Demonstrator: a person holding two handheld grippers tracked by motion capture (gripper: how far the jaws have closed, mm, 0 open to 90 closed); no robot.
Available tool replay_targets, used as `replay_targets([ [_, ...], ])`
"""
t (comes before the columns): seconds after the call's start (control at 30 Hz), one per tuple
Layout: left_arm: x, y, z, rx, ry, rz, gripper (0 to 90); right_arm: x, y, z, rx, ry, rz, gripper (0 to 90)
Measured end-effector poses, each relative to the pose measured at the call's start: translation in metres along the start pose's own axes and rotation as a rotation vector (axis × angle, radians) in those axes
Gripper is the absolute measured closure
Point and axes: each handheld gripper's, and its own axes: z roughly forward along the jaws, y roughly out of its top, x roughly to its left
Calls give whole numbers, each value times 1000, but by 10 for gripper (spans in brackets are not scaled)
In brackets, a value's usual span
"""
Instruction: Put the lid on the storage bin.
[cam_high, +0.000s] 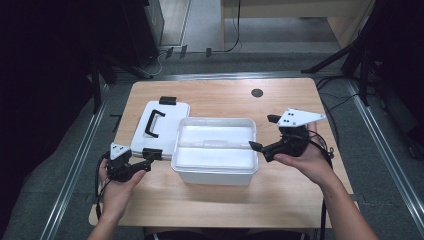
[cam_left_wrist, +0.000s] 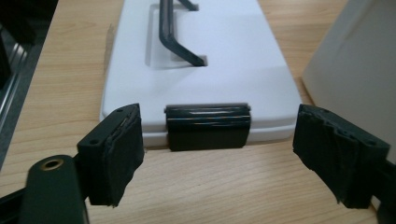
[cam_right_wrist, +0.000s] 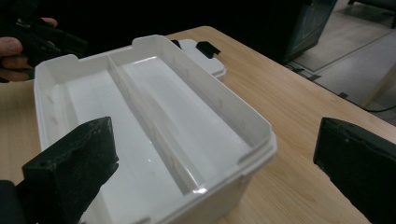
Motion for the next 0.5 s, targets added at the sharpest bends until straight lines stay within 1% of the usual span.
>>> replay_targets([
  [0.07, 2, 6, 3, 36, 12, -8, 239, -1, -7, -7, -13, -23, 19, 0],
  [0.1, 4, 9, 4, 55, 16, -10, 261, -3, -16, -14, -32, -50, 36, 0],
  [0.13, 5, 11, 6, 69, 16, -13, 261, -3, -16, -14, -32, -50, 36, 0],
  [0.2, 7, 16, 9, 99, 18, -19, 285, -5, -24, -20, -47, -79, 46, 0],
  [0.27, 10, 21, 12, 127, 7, -21, 312, -7, -33, -24, -61, -110, 57, 0],
  [0.37, 12, 27, 15, 136, 13, -26, 328, -9, -45, -32, -85, -150, 87, 0],
  [0.4, 13, 29, 16, 138, 13, -25, 352, -10, -53, -37, -95, -175, 107, 0],
  [0.43, 13, 31, 17, 138, 15, -28, 352, -10, -53, -37, -95, -175, 107, 0],
  [0.5, 13, 34, 19, 149, 20, -19, 374, -12, -60, -42, -110, -210, 112, 0],
])
